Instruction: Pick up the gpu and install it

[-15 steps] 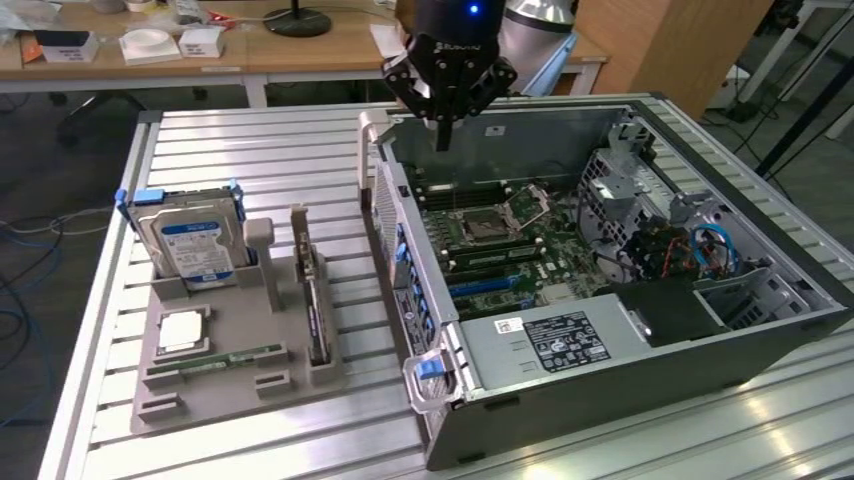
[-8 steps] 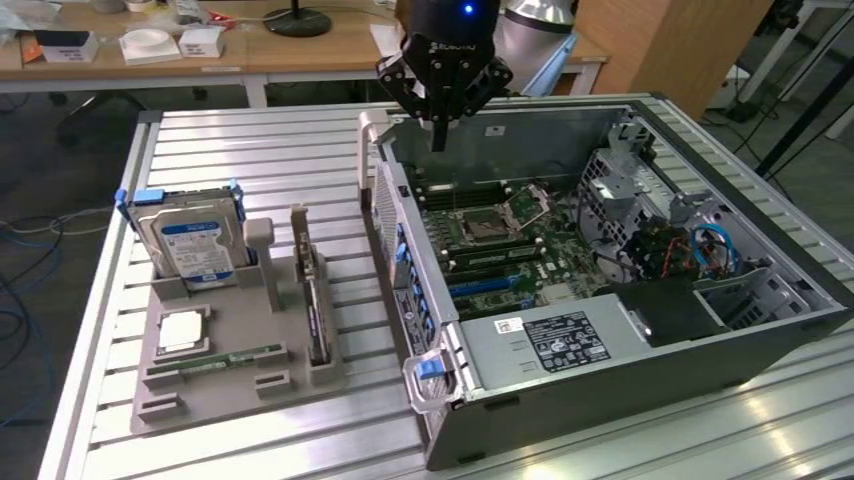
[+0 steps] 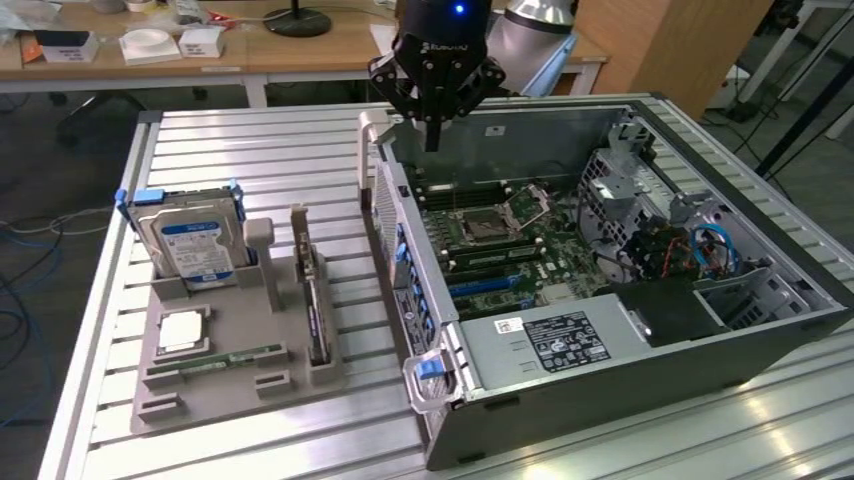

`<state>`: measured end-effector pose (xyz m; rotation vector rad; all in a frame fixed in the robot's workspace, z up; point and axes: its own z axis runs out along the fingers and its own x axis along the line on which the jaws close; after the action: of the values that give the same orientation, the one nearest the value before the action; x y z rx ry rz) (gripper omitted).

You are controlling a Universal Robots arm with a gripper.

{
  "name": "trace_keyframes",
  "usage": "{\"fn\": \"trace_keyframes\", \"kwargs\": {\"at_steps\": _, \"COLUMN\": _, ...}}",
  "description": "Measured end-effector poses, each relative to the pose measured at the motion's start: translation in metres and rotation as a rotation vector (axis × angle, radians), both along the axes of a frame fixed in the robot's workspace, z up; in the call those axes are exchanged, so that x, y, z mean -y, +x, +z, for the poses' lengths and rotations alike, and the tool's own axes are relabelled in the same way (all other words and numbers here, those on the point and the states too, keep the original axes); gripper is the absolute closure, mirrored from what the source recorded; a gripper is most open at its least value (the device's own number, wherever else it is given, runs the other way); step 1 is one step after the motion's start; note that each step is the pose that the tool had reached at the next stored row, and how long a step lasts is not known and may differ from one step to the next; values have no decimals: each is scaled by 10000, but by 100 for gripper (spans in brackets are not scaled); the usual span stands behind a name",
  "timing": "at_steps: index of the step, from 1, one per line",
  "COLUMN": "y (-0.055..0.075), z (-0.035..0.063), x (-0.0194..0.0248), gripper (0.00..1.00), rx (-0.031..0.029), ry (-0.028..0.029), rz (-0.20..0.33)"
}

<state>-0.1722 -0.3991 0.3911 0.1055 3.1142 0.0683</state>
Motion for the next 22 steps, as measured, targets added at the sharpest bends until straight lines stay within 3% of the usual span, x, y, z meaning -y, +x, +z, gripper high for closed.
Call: {"fn": "trace_keyframes", "kwargs": {"at_steps": 22, "y": -229, "z": -3, "x": 0, "gripper": 89, "rx": 0, "ry": 0, "rz": 49}}
